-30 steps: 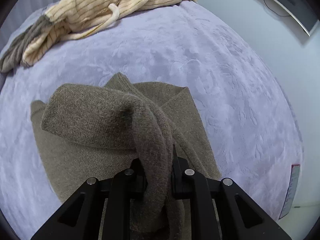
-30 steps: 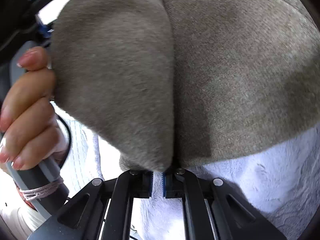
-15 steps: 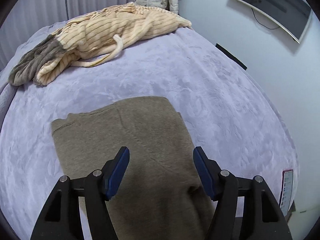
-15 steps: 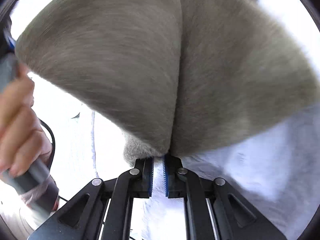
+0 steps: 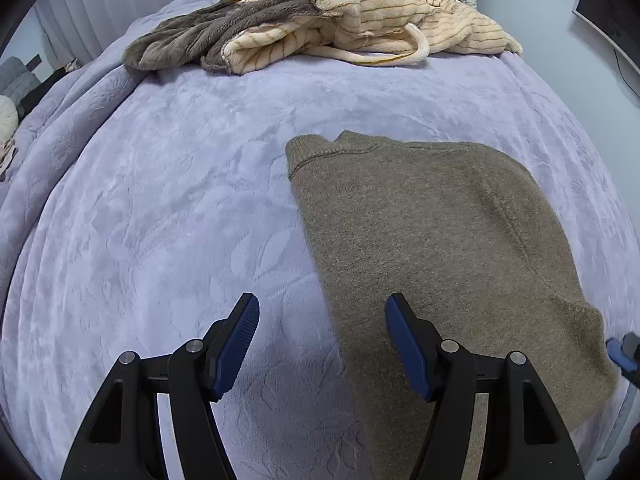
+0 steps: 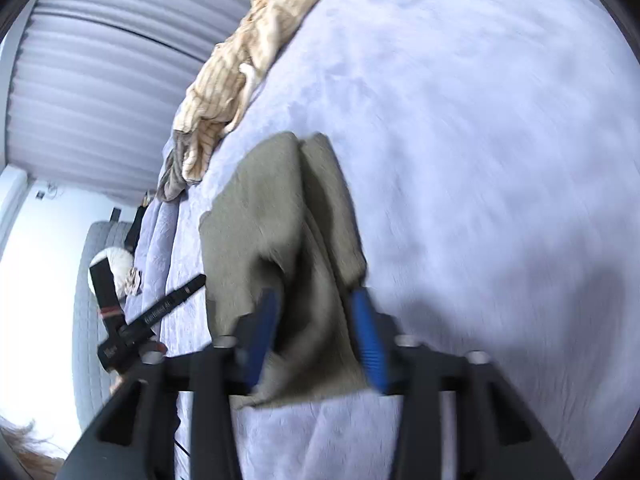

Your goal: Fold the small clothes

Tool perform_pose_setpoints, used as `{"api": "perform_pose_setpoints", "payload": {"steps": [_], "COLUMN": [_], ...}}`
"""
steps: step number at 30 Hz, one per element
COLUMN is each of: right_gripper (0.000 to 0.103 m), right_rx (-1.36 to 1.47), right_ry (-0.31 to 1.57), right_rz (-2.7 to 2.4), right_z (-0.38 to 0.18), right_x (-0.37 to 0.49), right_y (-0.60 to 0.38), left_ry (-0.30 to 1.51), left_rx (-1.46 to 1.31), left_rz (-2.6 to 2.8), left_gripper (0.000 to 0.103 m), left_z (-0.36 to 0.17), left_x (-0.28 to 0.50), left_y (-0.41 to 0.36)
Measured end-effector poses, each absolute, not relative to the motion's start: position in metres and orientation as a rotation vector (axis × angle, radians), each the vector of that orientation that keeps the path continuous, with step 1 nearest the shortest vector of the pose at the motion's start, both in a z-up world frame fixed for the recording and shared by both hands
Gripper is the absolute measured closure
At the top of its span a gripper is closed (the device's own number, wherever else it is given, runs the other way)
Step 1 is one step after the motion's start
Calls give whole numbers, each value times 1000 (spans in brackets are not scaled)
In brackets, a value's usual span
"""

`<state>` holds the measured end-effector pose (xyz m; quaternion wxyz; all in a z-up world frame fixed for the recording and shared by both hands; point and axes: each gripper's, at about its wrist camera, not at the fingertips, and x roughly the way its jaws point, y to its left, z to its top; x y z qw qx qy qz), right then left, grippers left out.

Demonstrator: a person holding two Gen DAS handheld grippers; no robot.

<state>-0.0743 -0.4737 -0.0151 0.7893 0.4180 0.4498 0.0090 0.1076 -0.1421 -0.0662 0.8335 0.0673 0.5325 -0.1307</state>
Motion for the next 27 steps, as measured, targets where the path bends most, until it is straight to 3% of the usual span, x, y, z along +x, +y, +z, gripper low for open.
{"api": "perform_pose_setpoints", "payload": {"steps": [7, 10, 18, 21, 27], "right_gripper": [51, 90, 95, 95, 77], "right_rx": [847, 834, 714, 700, 722], "right_ry": [1070, 1127, 1062, 1136, 1130], "right_rz": [137, 174, 168, 133, 53], "right_z": [-45, -62, -25, -57, -53], "right_x": [35, 51, 32, 37, 22], "right_y": [-418, -412, -409, -411, -412], "left_ry": [1116, 1116, 1093, 1081, 1107], "left_rx": [131, 115, 162, 214, 196], "left_rz": [-252, -244, -299, -267, -287], "left_gripper": [36, 36, 35, 22, 22], "left_z": [-69, -71, -69, -79, -70], "left_x": [111, 114, 107, 106, 104], "left_y": [-141, -138, -151, -159, -147]}}
